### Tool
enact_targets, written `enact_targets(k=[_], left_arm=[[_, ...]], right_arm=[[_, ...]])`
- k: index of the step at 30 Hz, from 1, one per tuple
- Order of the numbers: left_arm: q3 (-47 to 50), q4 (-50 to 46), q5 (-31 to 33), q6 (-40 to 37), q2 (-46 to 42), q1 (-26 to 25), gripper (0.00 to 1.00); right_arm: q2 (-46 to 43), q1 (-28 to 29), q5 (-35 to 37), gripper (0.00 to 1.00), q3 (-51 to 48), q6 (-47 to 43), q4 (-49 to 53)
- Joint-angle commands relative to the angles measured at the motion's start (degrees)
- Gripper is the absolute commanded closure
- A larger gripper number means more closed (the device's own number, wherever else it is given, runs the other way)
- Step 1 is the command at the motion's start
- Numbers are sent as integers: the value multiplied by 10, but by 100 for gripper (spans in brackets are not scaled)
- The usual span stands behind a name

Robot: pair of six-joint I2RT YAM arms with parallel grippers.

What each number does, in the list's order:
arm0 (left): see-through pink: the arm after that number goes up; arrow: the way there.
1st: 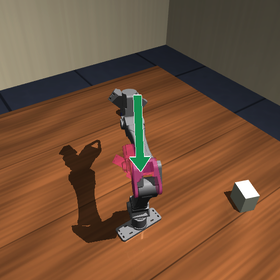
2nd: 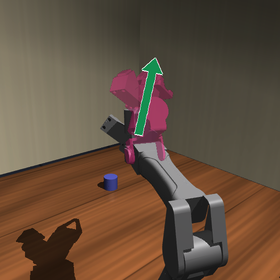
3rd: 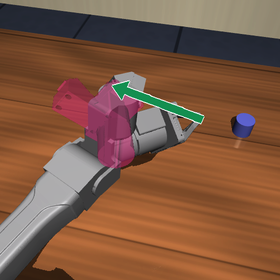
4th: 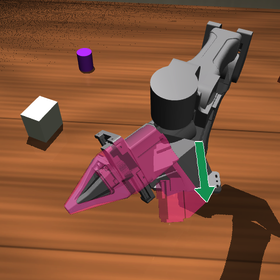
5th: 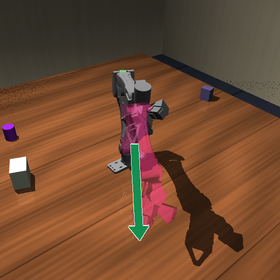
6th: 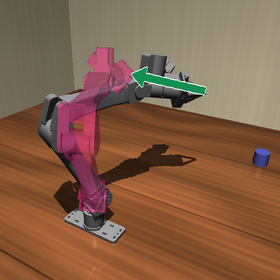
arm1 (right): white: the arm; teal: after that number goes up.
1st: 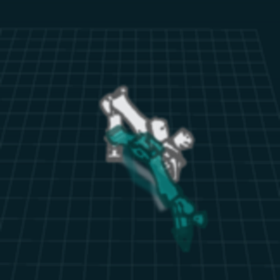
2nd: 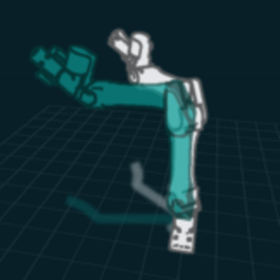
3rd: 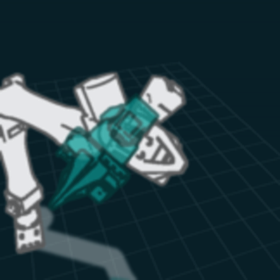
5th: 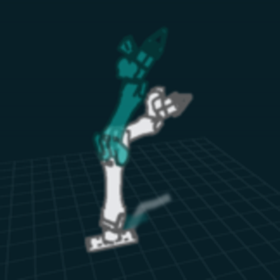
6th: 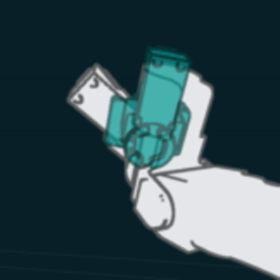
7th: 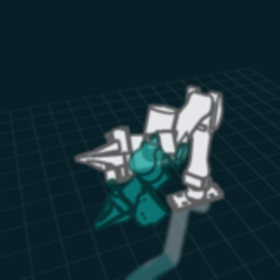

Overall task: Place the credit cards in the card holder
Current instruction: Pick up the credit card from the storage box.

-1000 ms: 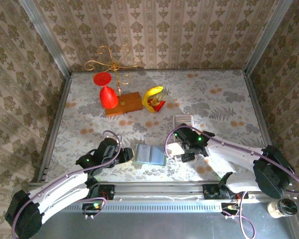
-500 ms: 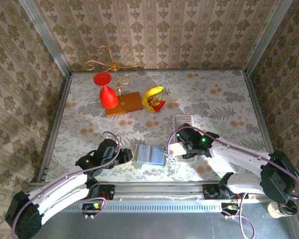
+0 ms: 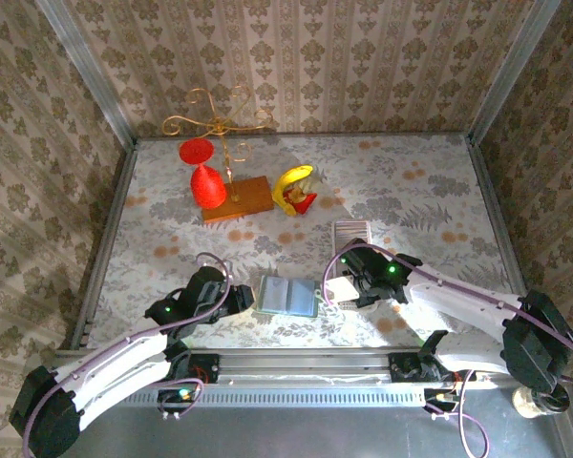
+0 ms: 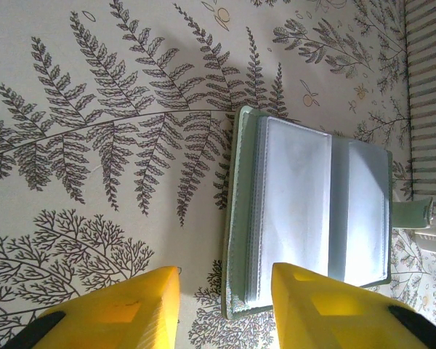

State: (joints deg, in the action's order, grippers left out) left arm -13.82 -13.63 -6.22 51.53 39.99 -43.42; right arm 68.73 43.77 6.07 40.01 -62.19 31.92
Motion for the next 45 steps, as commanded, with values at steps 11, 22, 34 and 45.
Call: enact_targets(k=[11,22,34,45], left_arm=[[11,18,-5,14,0,-1,64],[4,24,-4,13,14,-6,65],[-13,40,-16,6,40,-14,72],[-41,50,-22,-10,81,-17,81]], right_arm=[[-33,5,25,79,0,8,5],[-76,14,0,92,5,44,68],[-176,39,-108,100,35,221,151],[-207,52,-42,100,72,885,-63]])
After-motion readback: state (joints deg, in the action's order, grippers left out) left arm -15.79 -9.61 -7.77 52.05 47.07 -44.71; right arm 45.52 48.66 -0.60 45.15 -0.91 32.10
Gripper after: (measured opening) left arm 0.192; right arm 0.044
